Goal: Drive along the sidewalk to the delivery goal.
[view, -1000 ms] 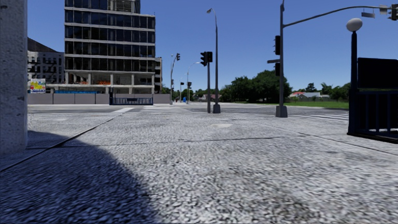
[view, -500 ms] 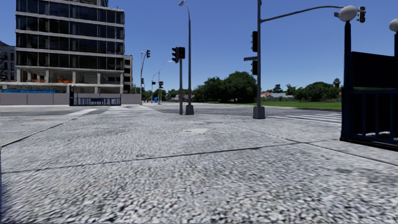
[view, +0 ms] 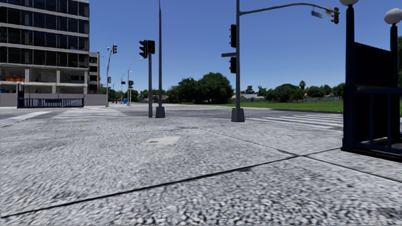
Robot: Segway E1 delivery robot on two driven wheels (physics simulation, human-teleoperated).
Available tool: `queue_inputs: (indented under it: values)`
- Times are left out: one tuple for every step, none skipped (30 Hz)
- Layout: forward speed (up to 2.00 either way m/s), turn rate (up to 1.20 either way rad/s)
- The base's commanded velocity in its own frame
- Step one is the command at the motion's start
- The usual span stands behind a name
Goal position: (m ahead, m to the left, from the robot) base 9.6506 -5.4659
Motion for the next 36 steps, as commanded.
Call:
queue_inputs:
  values:
    - [2.0, -0.4]
    - [2.0, -0.4]
    - [2.0, -0.4]
    - [2.0, -0.4]
    - [2.0, -0.4]
    - [2.0, -0.4]
    - [2.0, -0.38]
    - [2.0, -0.29]
    - [2.0, -0.19]
    - [2.0, -0.06]
    - [2.0, -0.06]
    - [2.0, 0.0]
    - [2.0, 0.0]
    - [2.0, 0.0]
    - [2.0, 0.0]
    - [2.0, 0.0]
    - [2.0, 0.0]
    - [2.0, 0.0]
    - [2.0, 0.0]
    - [2.0, 0.0]
    - [2.0, 0.0]
    - [2.0, 0.0]
    - [2.0, 0.0]
    - [2.0, 0.0]
    - [2.0, 0.0]
    - [2.0, 0.0]
    - [2.0, 0.0]
    - [2.0, 0.0]
    - [2.0, 0.0]
    - [2.0, -0.01]
    - [2.0, -0.1]
    - [2.0, -0.1]
    - [2.0, -0.13]
    - [2.0, -0.14]
    - [2.0, -0.15]
    - [2.0, -0.17]
